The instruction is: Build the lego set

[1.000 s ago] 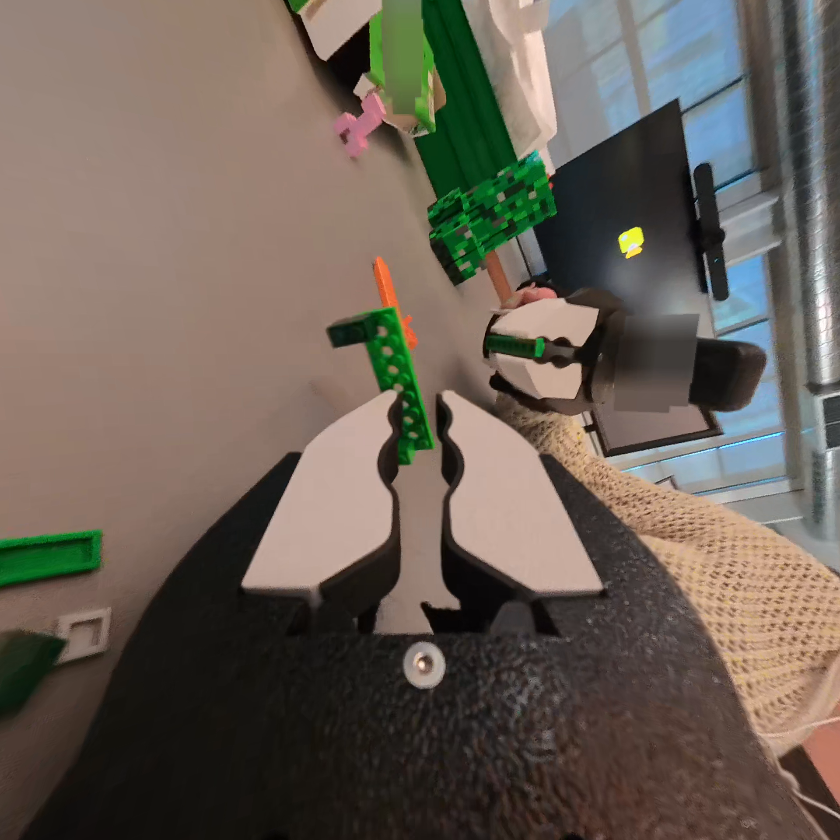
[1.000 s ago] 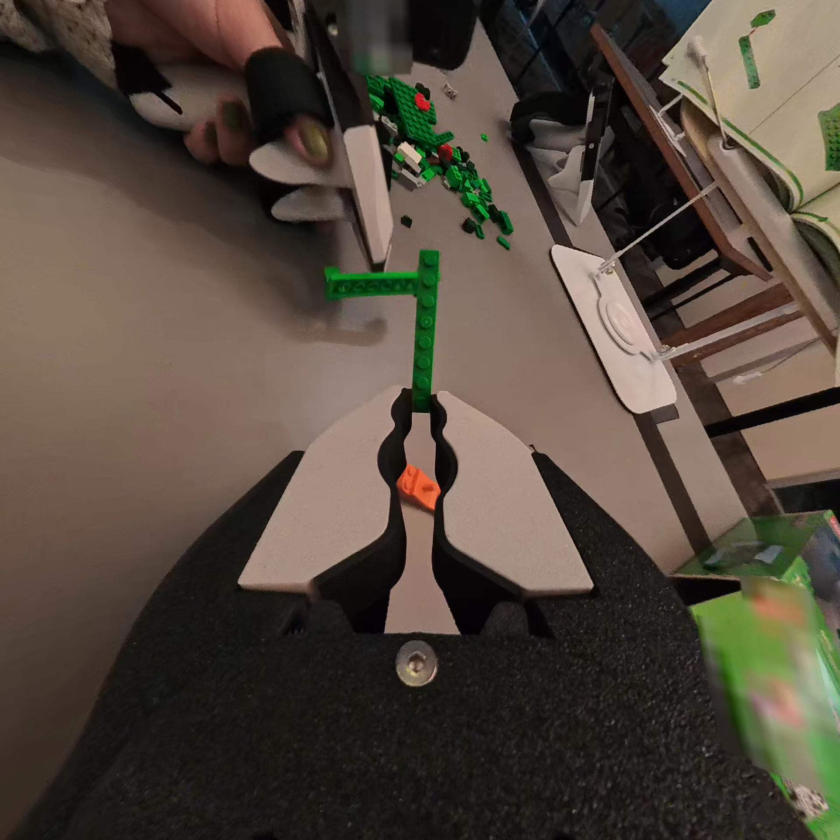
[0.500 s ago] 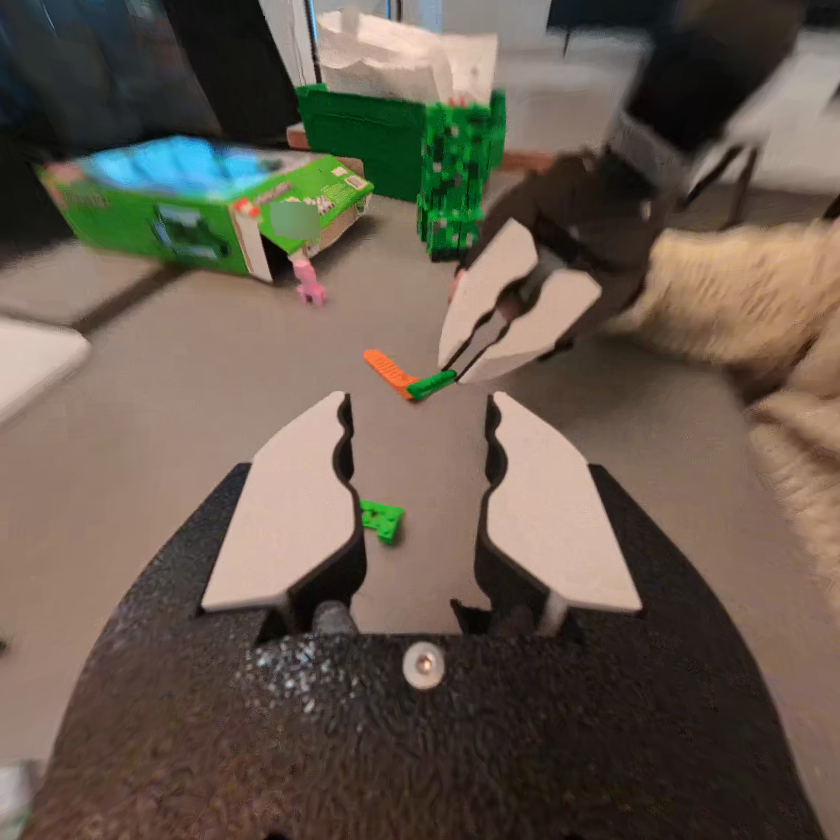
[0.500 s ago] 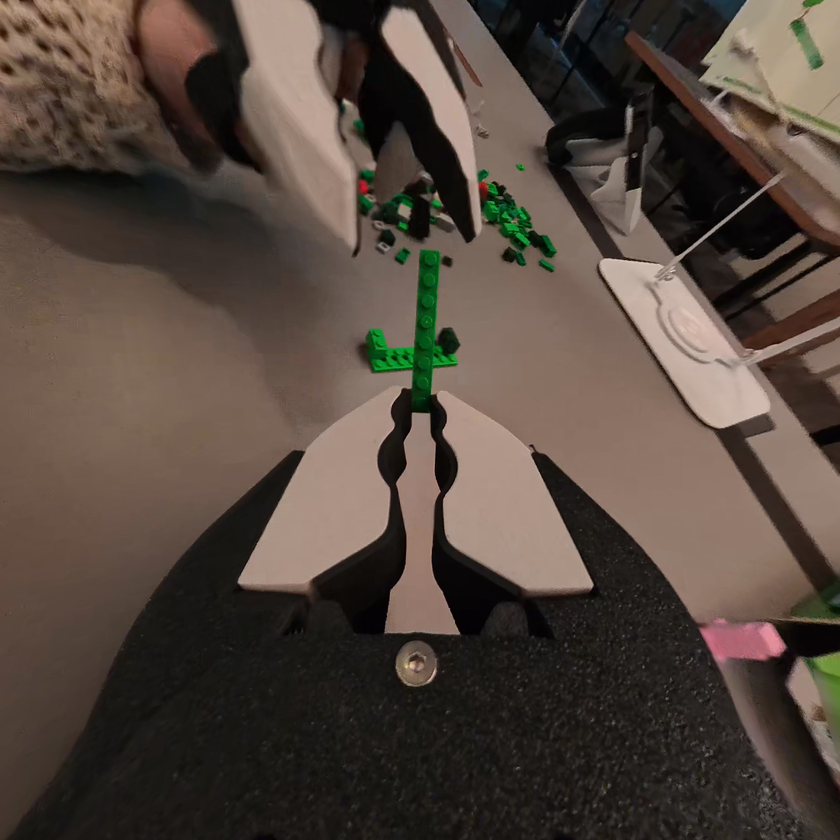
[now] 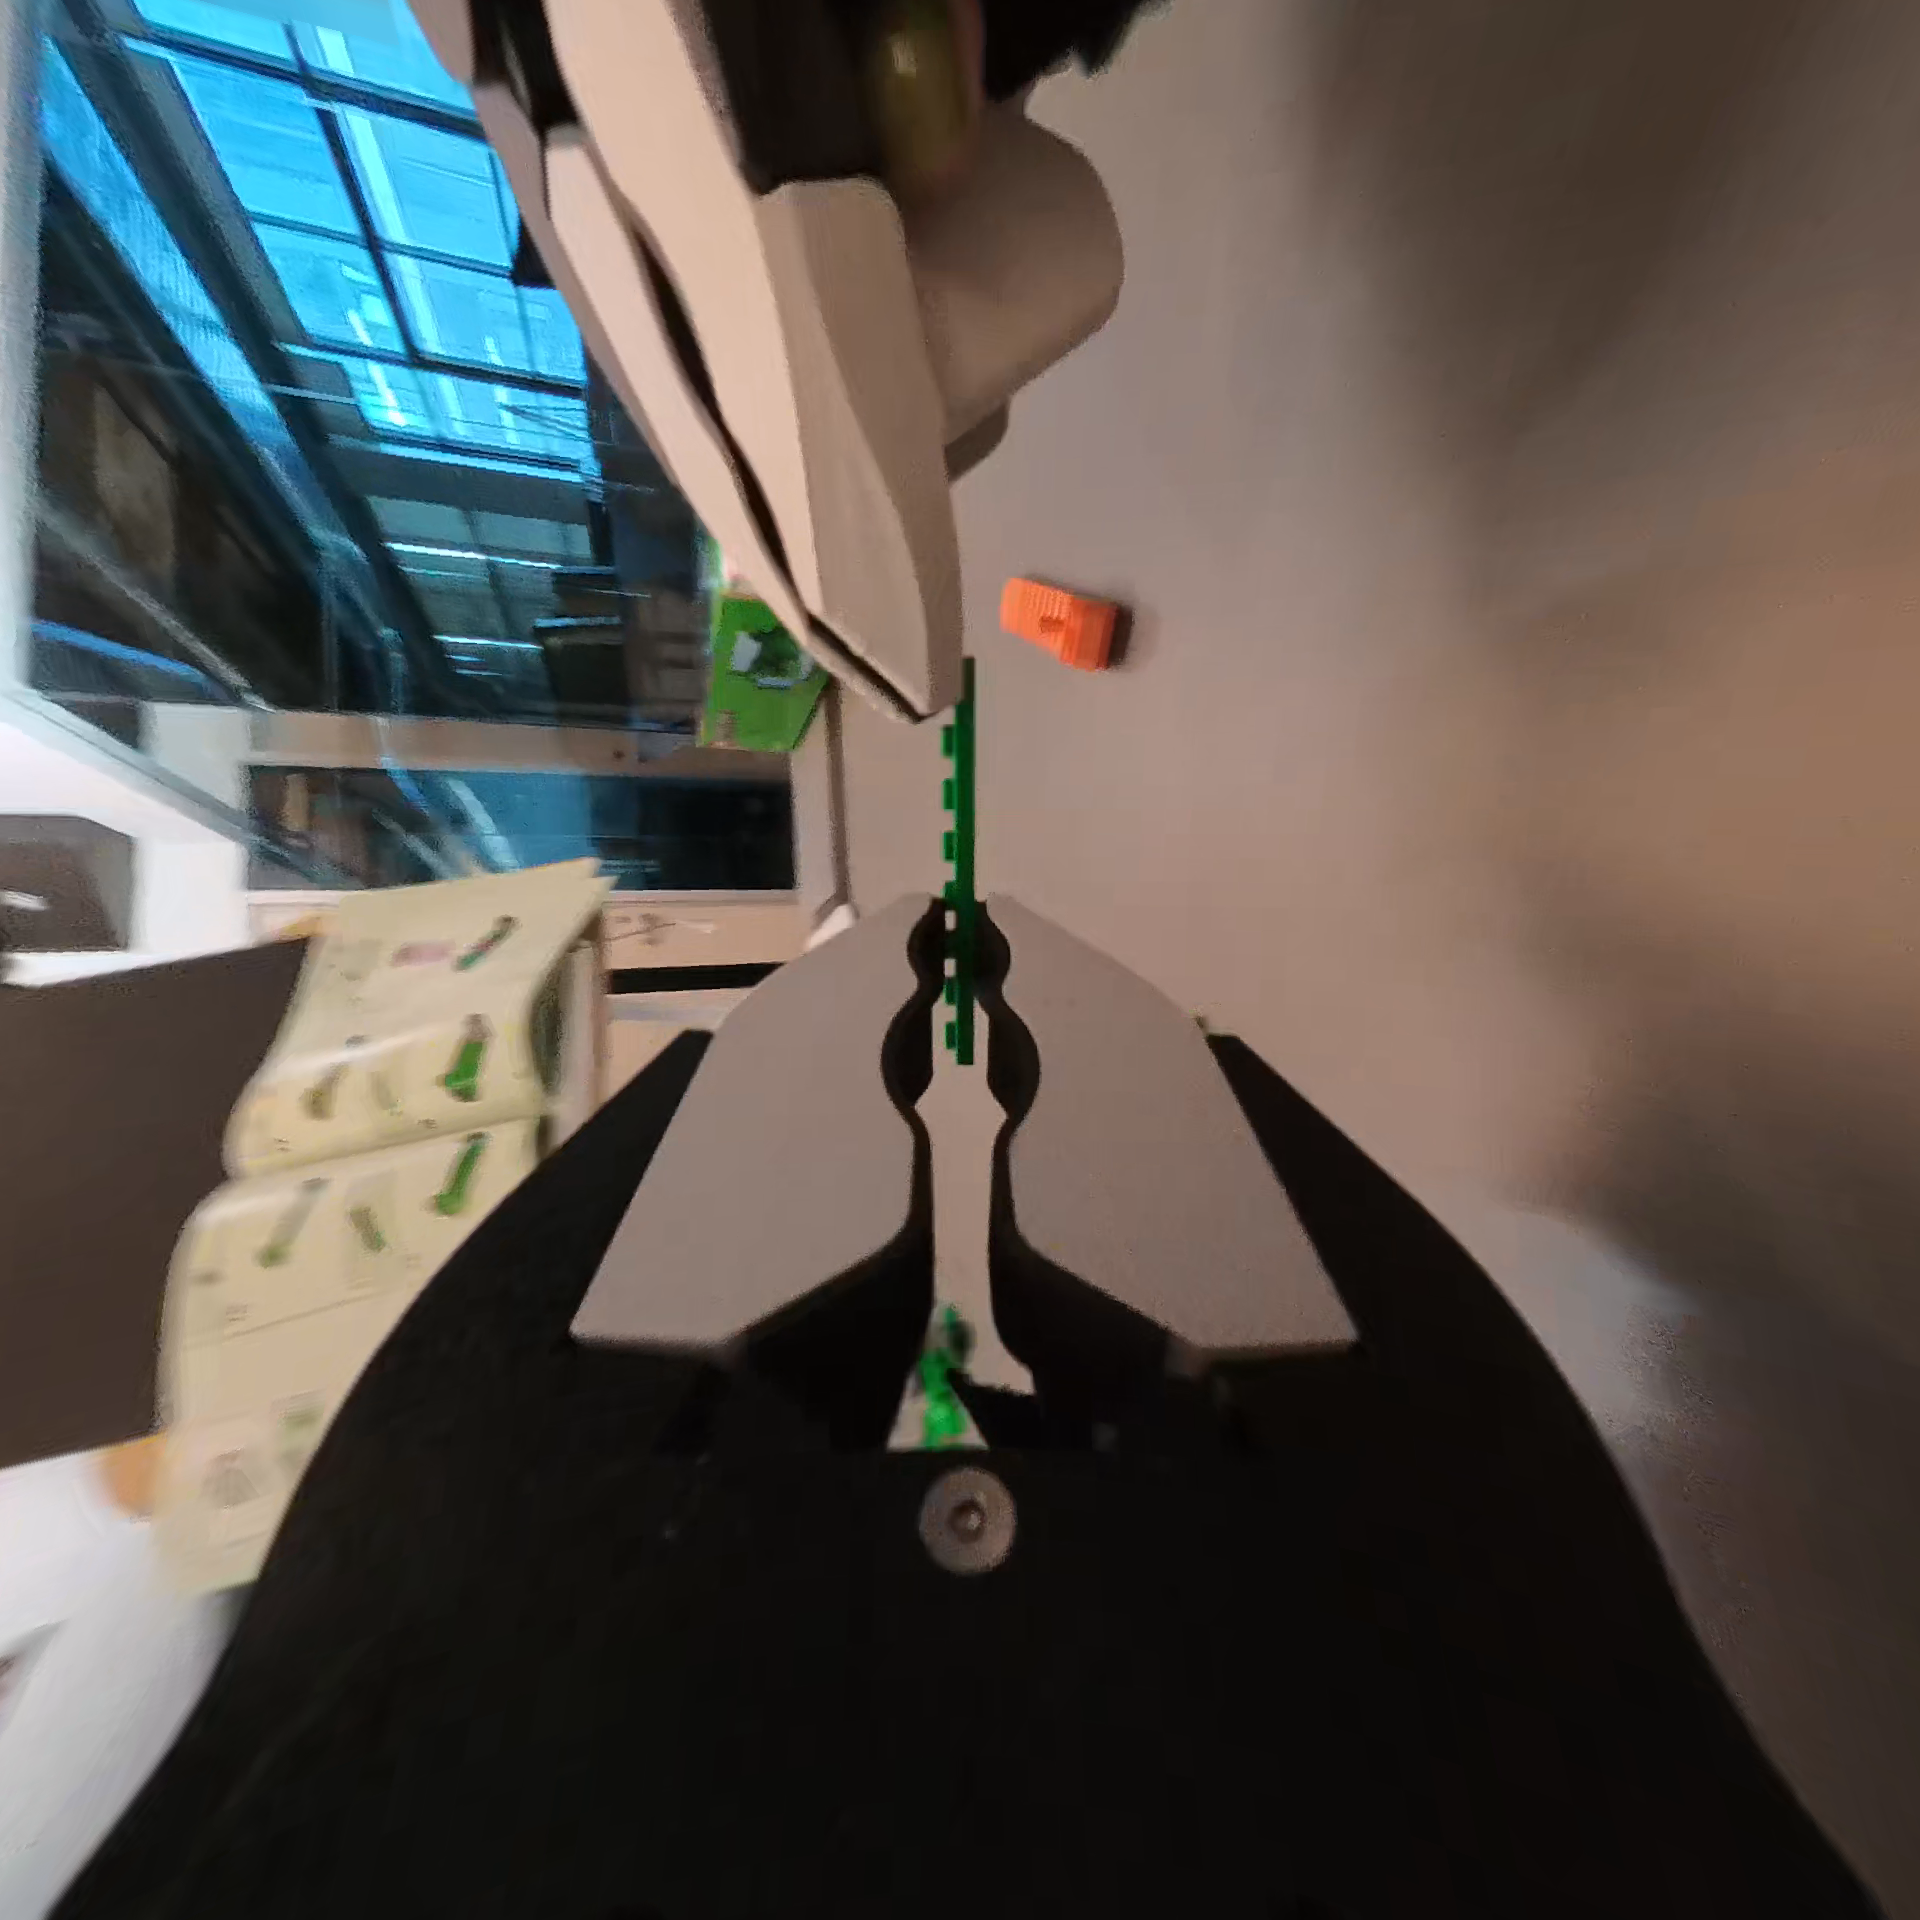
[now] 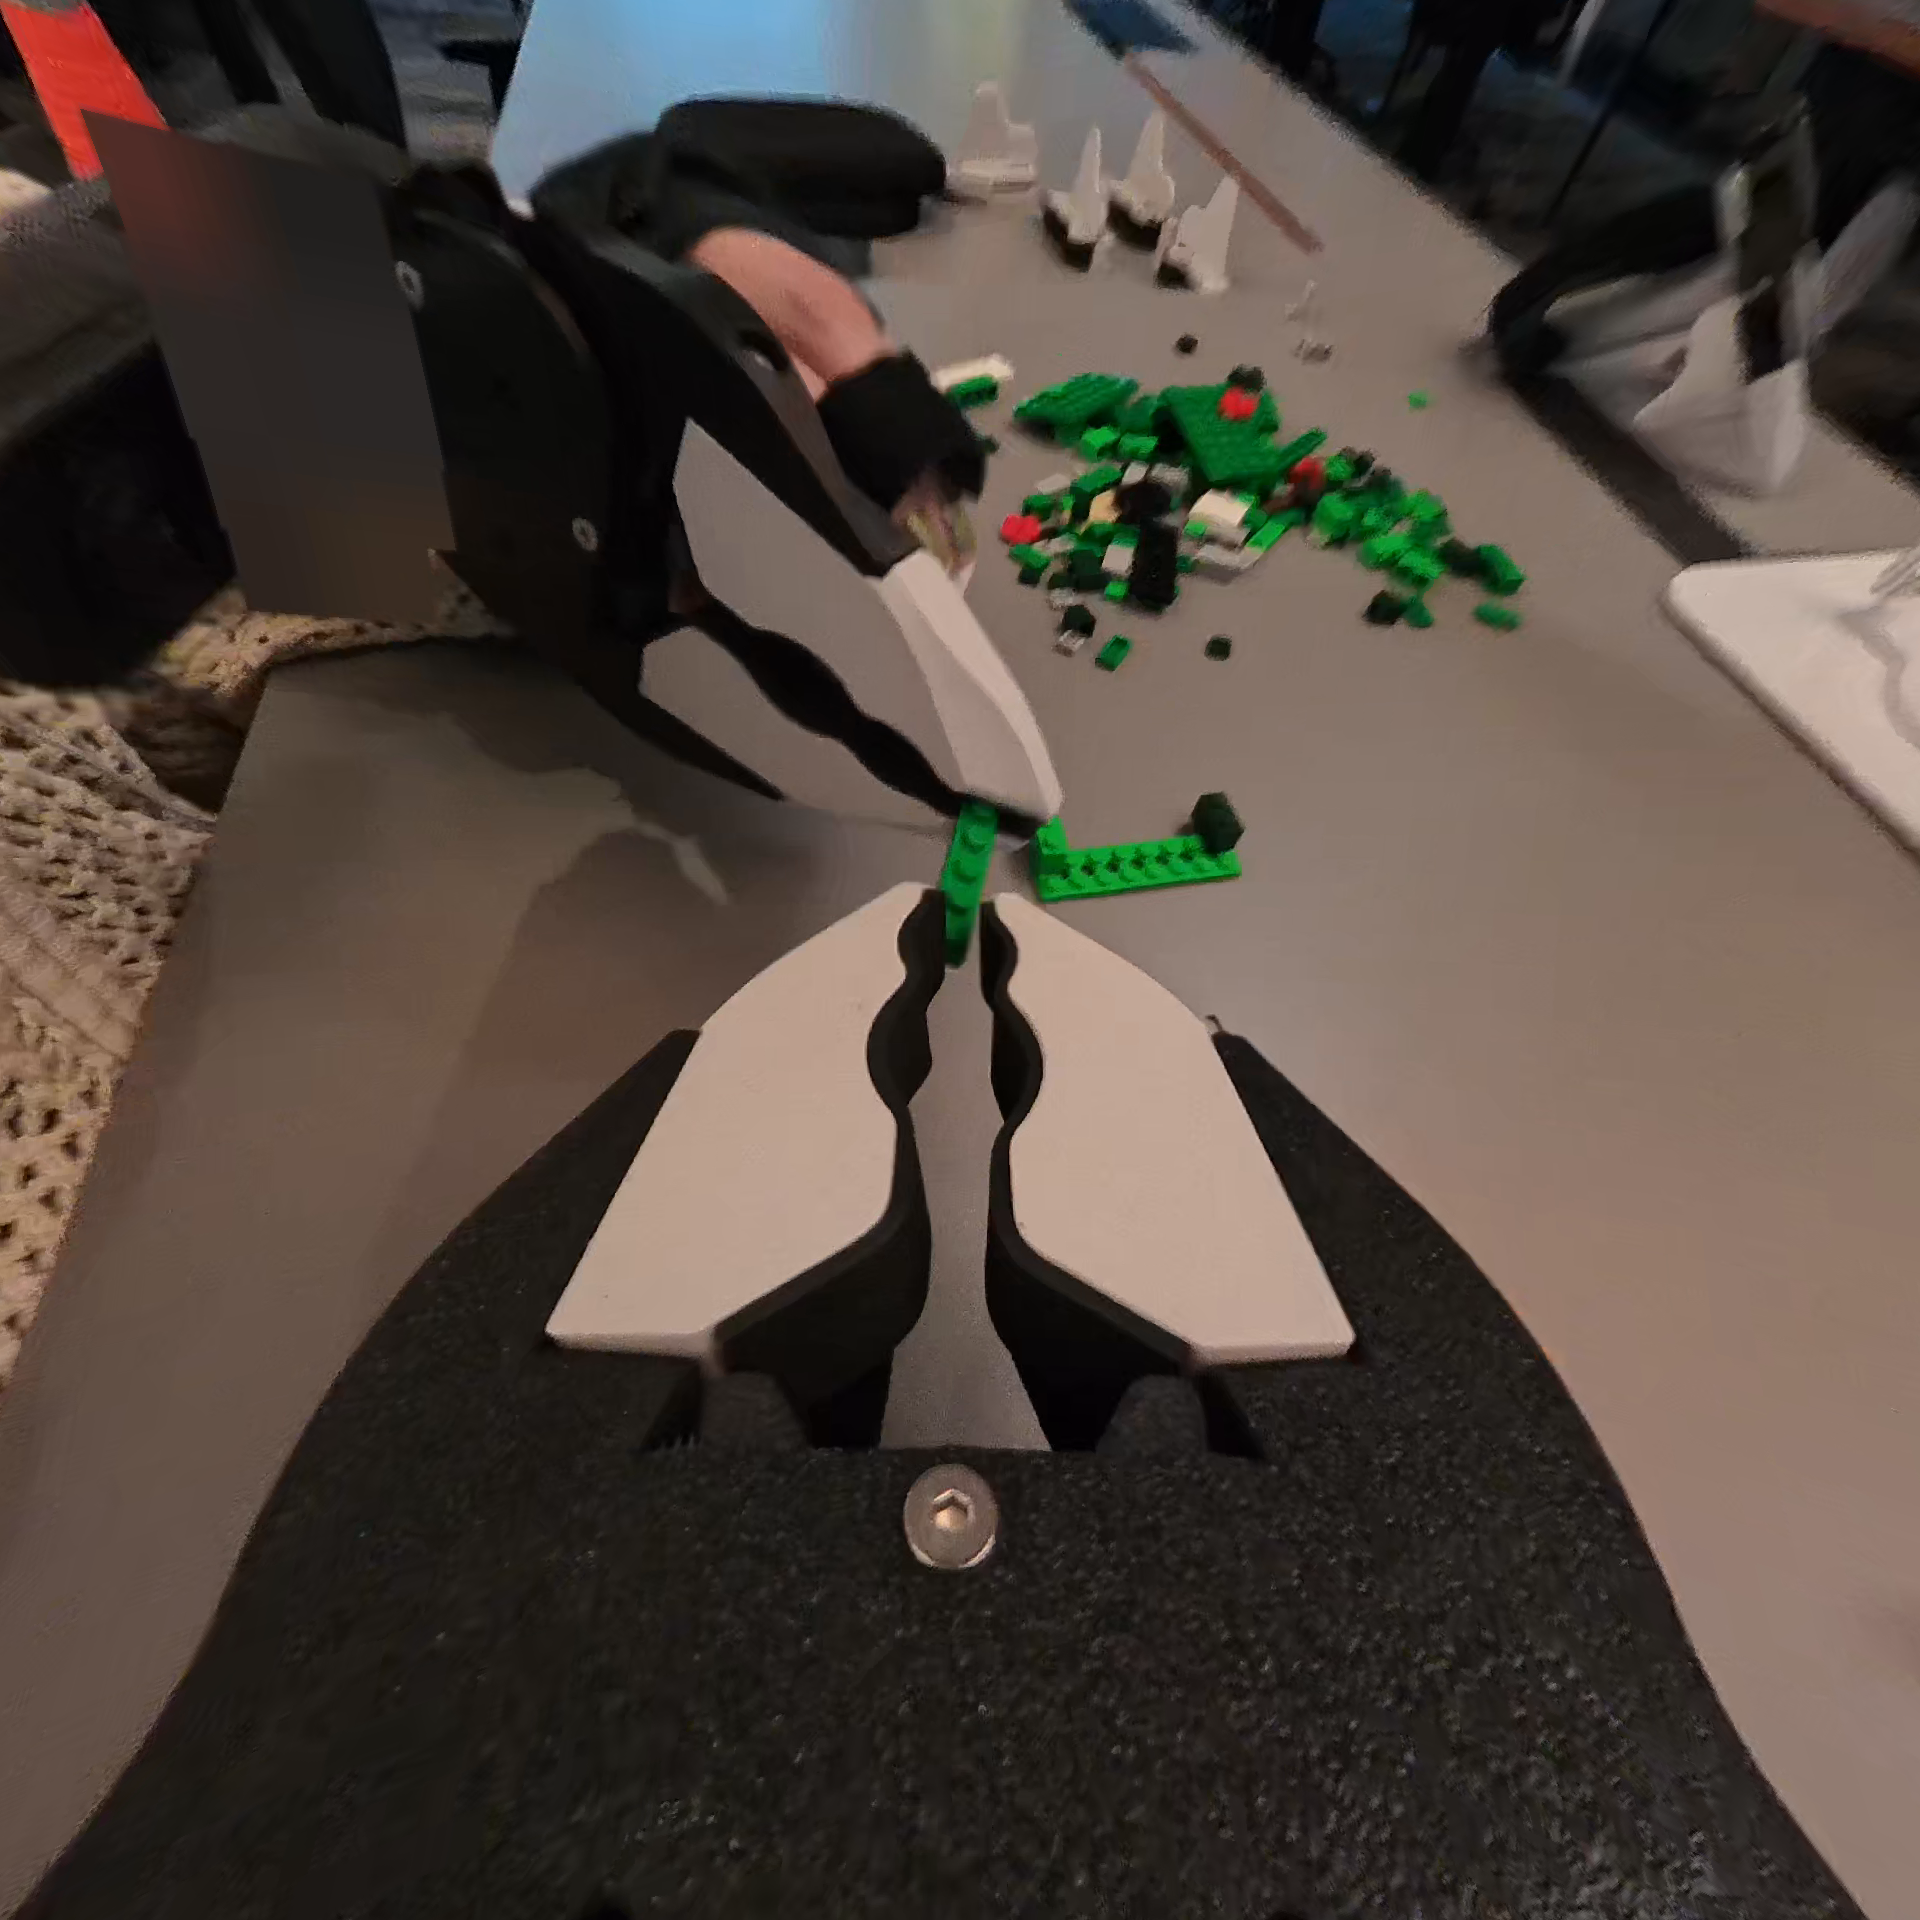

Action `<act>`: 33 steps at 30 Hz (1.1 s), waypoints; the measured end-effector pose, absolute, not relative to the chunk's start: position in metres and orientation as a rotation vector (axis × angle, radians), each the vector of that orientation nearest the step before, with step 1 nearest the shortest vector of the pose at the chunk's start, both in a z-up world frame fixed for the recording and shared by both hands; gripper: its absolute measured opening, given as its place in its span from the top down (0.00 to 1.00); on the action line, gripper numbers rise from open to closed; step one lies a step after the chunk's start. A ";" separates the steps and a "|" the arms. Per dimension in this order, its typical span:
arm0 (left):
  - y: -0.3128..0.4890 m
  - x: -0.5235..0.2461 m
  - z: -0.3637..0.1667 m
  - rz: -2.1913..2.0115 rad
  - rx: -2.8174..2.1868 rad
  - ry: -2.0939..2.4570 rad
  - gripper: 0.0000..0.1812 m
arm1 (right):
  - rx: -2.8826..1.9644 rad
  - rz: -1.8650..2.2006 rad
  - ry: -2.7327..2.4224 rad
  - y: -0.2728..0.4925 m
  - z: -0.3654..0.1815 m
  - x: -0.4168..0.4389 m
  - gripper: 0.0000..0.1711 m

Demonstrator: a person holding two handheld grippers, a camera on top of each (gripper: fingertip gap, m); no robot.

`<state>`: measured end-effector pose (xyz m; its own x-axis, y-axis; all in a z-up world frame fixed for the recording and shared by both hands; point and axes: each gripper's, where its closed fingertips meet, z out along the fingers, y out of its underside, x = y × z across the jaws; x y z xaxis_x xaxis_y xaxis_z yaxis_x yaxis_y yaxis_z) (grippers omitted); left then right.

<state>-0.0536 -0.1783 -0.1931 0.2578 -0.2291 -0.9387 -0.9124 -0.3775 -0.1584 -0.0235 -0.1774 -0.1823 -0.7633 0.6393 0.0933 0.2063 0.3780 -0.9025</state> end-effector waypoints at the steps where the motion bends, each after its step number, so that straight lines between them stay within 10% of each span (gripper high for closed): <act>1: -0.177 -0.050 -0.193 1.051 -1.805 0.987 0.98 | -0.699 1.368 -2.165 -0.175 -0.176 -0.024 0.94; 12: -0.182 0.017 -0.119 -0.598 -1.461 0.295 0.98 | -0.481 1.756 -1.963 -0.183 -0.124 0.003 0.84; 21: -0.179 0.011 -0.126 -0.631 -1.482 0.249 0.97 | -0.545 1.842 -1.919 -0.192 -0.119 0.000 0.97; 26: -0.189 -0.031 -0.140 -0.535 -1.680 0.186 0.70 | -0.791 1.643 -1.959 -0.161 -0.137 -0.020 0.97; 33: -0.215 -0.062 -0.215 -0.320 -2.181 0.340 0.71 | -1.496 1.569 -2.353 -0.133 -0.204 0.000 0.97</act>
<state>-0.0616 -0.2154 -0.2148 0.9293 -0.3538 0.1056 -0.1273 -0.5753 -0.8080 -0.0003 -0.1326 -0.2044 -0.5615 0.6590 -0.5005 0.7153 0.0824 -0.6940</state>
